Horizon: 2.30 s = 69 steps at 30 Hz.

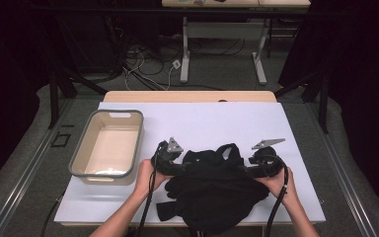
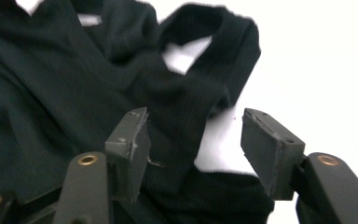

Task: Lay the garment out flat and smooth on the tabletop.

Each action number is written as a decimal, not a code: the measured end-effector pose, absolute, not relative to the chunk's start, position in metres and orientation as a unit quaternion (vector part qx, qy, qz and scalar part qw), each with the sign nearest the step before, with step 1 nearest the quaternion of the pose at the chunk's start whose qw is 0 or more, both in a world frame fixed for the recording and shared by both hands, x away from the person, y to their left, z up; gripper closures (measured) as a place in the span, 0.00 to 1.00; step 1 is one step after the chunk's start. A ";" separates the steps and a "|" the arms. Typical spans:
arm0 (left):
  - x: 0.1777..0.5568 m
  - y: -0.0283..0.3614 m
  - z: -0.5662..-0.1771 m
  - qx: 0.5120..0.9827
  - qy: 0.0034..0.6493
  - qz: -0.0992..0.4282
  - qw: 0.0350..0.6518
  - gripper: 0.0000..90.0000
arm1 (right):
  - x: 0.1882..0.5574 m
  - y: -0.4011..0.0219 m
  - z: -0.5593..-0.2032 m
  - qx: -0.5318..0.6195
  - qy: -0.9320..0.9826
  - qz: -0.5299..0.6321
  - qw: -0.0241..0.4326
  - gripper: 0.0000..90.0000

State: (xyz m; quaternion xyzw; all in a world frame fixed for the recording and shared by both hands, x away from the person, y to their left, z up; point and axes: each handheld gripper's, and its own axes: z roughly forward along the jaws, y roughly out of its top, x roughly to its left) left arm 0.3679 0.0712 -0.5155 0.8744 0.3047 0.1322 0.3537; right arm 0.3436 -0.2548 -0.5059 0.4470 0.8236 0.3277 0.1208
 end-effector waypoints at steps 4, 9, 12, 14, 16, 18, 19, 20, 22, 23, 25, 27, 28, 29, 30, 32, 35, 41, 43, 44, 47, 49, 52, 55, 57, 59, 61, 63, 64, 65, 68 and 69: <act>0.378 0.067 -0.510 0.865 0.318 0.140 0.362 0.50 | 0.348 -0.252 -0.499 0.448 0.815 0.342 0.136 0.46; 0.397 0.053 -0.516 0.868 0.324 0.144 0.348 0.51 | 0.364 -0.248 -0.504 0.458 0.806 0.339 0.160 0.52; 0.407 0.044 -0.523 0.871 0.329 0.134 0.339 0.51 | 0.377 -0.246 -0.513 0.465 0.808 0.325 0.162 0.56; 0.410 0.037 -0.529 0.876 0.325 0.131 0.331 0.52 | 0.386 -0.246 -0.519 0.472 0.805 0.320 0.164 0.59; 0.411 0.032 -0.534 0.880 0.323 0.131 0.323 0.52 | 0.393 -0.245 -0.526 0.475 0.807 0.309 0.165 0.59; 0.412 0.030 -0.537 0.885 0.321 0.124 0.314 0.53 | 0.397 -0.244 -0.530 0.483 0.805 0.306 0.159 0.59; 0.413 0.028 -0.539 0.885 0.322 0.127 0.312 0.54 | 0.399 -0.245 -0.531 0.484 0.803 0.309 0.162 0.59; 0.413 0.028 -0.541 0.887 0.318 0.132 0.307 0.55 | 0.400 -0.246 -0.531 0.485 0.799 0.317 0.161 0.59; 0.413 0.025 -0.545 0.890 0.316 0.125 0.304 0.61 | 0.402 -0.249 -0.530 0.494 0.791 0.326 0.157 0.58; 0.413 0.024 -0.548 0.897 0.308 0.118 0.294 0.65 | 0.404 -0.249 -0.531 0.494 0.791 0.325 0.156 0.57; 0.410 0.024 -0.550 0.896 0.300 0.113 0.307 0.79 | 0.408 -0.246 -0.535 0.500 0.790 0.321 0.151 0.56; 0.408 0.024 -0.550 0.897 0.295 0.111 0.309 0.88 | 0.412 -0.243 -0.543 0.503 0.793 0.317 0.132 0.59; 0.407 0.025 -0.550 0.897 0.293 0.117 0.311 0.92 | 0.413 -0.241 -0.546 0.506 0.793 0.314 0.126 0.63; 0.406 0.026 -0.551 0.893 0.299 0.122 0.314 0.94 | 0.413 -0.239 -0.549 0.502 0.797 0.310 0.128 0.68; 0.405 0.028 -0.551 0.891 0.304 0.129 0.312 0.95 | 0.412 -0.237 -0.550 0.503 0.794 0.309 0.147 0.75; 0.404 0.034 -0.549 0.880 0.323 0.150 0.314 0.96 | 0.410 -0.238 -0.551 0.500 0.794 0.310 0.155 0.87; 0.405 0.051 -0.541 0.859 0.351 0.180 0.326 0.96 | 0.409 -0.238 -0.552 0.505 0.787 0.323 0.149 0.97; 0.405 0.079 -0.526 0.811 0.403 0.240 0.350 0.95 | 0.405 -0.237 -0.540 0.512 0.770 0.323 0.203 0.98; 0.406 0.085 -0.527 0.801 0.418 0.242 0.353 0.95 | 0.403 -0.239 -0.533 0.517 0.761 0.328 0.216 0.98; 0.408 0.087 -0.528 0.803 0.420 0.240 0.348 0.94 | 0.402 -0.240 -0.531 0.519 0.758 0.328 0.222 0.98; 0.413 0.086 -0.537 0.812 0.422 0.221 0.338 0.92 | 0.403 -0.242 -0.533 0.529 0.751 0.326 0.222 0.97; 0.416 0.083 -0.543 0.818 0.425 0.208 0.327 0.84 | 0.406 -0.243 -0.537 0.532 0.757 0.322 0.202 0.92; 0.419 0.081 -0.548 0.823 0.427 0.198 0.319 0.66 | 0.409 -0.242 -0.545 0.533 0.765 0.315 0.176 0.80; 0.420 0.081 -0.551 0.821 0.434 0.187 0.319 0.56 | 0.410 -0.240 -0.546 0.531 0.766 0.321 0.169 0.70; 0.420 0.081 -0.555 0.823 0.435 0.179 0.319 0.56 | 0.411 -0.239 -0.547 0.528 0.769 0.320 0.168 0.67; 0.417 0.081 -0.559 0.826 0.427 0.173 0.325 0.65 | 0.411 -0.236 -0.550 0.529 0.770 0.318 0.163 0.73; 0.413 0.080 -0.559 0.826 0.422 0.173 0.332 0.74 | 0.410 -0.235 -0.551 0.530 0.769 0.317 0.163 0.83; 0.410 0.078 -0.559 0.828 0.418 0.177 0.331 0.83 | 0.410 -0.235 -0.551 0.529 0.769 0.319 0.165 0.91; 0.409 0.076 -0.560 0.826 0.416 0.183 0.332 0.86 | 0.409 -0.234 -0.552 0.531 0.766 0.320 0.166 0.94; 0.407 0.075 -0.560 0.825 0.417 0.189 0.333 0.90 | 0.409 -0.235 -0.551 0.530 0.766 0.320 0.172 0.96; 0.400 0.076 -0.561 0.806 0.425 0.205 0.358 0.94 | 0.405 -0.234 -0.549 0.533 0.756 0.332 0.182 0.97; 0.399 0.077 -0.560 0.799 0.429 0.209 0.365 0.95 | 0.404 -0.233 -0.547 0.533 0.752 0.340 0.185 0.98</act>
